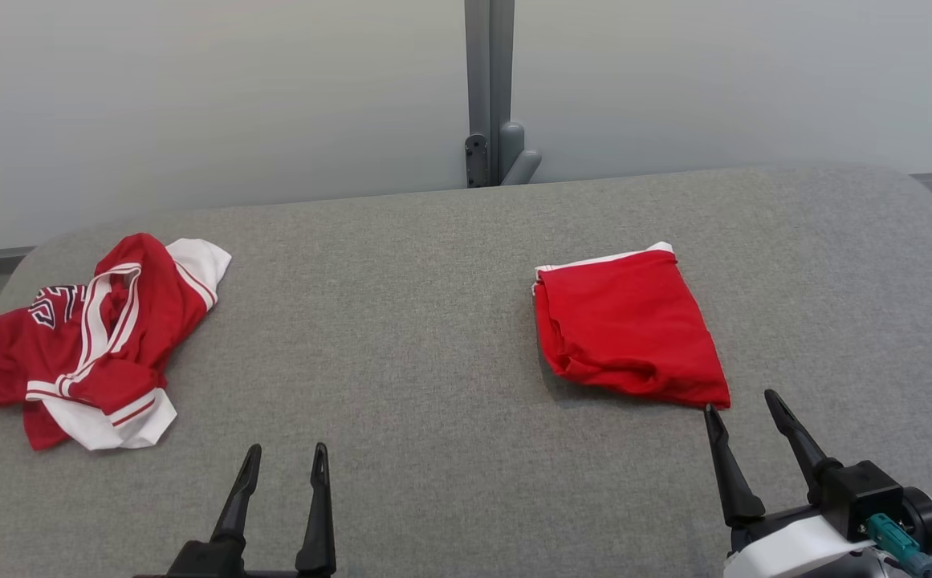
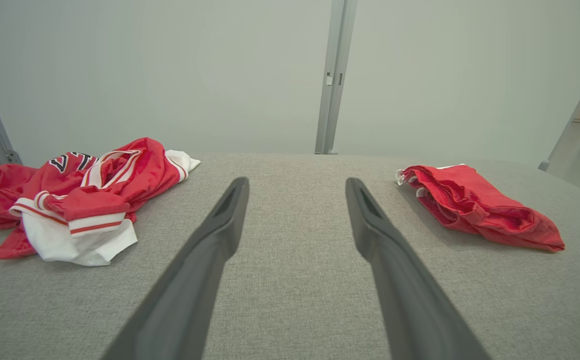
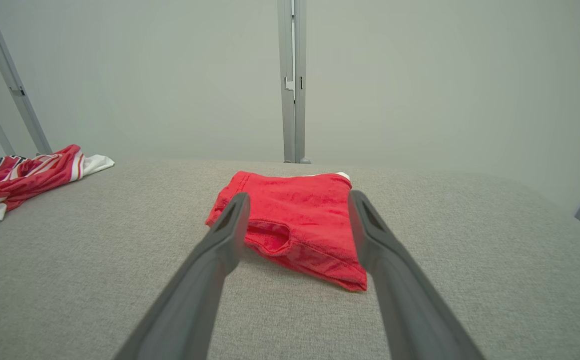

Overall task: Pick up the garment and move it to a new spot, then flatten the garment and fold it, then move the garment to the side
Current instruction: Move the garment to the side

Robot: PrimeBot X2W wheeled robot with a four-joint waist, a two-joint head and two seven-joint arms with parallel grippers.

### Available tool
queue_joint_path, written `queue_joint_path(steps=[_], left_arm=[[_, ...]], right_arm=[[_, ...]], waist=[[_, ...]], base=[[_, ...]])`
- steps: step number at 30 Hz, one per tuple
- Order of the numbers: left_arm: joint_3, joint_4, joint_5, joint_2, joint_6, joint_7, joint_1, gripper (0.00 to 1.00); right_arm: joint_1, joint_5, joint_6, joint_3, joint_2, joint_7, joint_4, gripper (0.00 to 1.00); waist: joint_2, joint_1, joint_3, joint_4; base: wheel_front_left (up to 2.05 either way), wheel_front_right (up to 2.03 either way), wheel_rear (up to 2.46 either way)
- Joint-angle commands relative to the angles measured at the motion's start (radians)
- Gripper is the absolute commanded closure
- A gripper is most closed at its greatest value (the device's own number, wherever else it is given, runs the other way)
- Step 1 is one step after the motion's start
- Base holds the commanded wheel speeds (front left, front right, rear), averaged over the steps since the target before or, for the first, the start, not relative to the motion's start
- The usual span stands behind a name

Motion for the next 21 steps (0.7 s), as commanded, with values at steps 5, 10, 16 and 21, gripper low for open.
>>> queue_joint_path(steps=[5,10,16,21], left_arm=[[0.006,0.004,0.008,0.002,-0.007,-0.002,0.014,0.0],[0.002,0.003,0.011,0.002,-0.008,-0.002,0.003,0.0],[-0.007,0.008,0.014,0.002,-0.001,-0.002,-0.006,0.0],[-0.017,0.01,0.022,0.002,-0.003,-0.002,-0.022,0.0]], right_arm=[[0.017,-0.003,-0.001,0.004,-0.01,-0.004,0.002,0.0],[0.011,0.004,-0.001,0.005,-0.014,-0.004,-0.008,0.0],[0.016,0.009,-0.001,0.009,-0.014,-0.004,-0.013,0.0],[-0.008,0.022,-0.001,0.006,-0.014,-0.004,-0.008,0.0]], waist=[[0.0,0.0,0.0,0.001],[0.0,0.0,0.007,0.004],[0.0,0.0,0.007,0.013],[0.0,0.0,0.02,0.018]], base=[[0.0,0.0,0.0],[0.0,0.0,0.0],[0.0,0.0,0.0],[0.0,0.0,0.0]])
